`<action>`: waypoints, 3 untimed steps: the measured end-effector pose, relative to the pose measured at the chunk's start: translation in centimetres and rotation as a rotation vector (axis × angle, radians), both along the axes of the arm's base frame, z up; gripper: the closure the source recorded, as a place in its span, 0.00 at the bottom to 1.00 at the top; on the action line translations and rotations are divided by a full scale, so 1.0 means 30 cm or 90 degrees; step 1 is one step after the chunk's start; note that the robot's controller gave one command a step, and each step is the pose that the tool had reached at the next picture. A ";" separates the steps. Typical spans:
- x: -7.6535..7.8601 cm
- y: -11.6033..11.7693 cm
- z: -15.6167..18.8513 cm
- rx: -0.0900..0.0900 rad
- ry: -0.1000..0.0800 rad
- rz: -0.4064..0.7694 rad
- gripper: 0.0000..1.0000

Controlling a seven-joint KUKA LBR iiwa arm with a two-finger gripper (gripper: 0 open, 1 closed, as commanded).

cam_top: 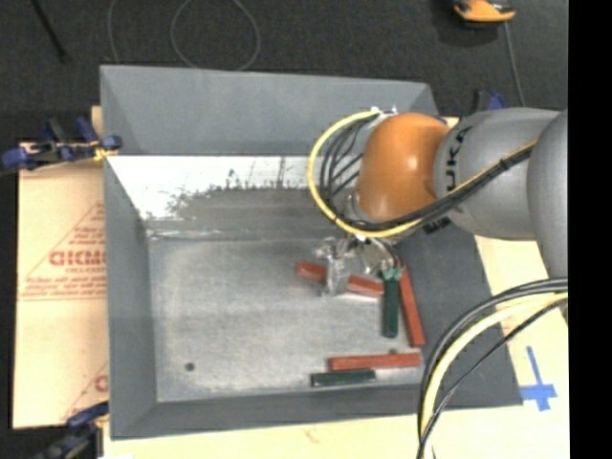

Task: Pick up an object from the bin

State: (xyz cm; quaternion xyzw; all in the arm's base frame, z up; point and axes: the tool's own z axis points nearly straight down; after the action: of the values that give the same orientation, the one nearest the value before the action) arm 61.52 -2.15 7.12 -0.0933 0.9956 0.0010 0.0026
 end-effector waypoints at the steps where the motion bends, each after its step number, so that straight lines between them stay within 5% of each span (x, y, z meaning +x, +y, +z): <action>1: -0.021 0.081 0.338 -0.001 -0.005 -0.006 1.00; 2: -0.027 0.079 0.320 0.000 0.000 -0.007 0.00; 3: 0.003 0.040 0.002 0.000 0.004 -0.039 0.00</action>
Offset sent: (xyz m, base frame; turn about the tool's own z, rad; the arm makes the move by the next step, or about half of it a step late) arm -0.0094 0.0239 0.0948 0.0108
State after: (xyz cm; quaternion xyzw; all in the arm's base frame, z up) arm 61.61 -0.97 7.18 -0.0627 0.9980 0.0009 -0.0006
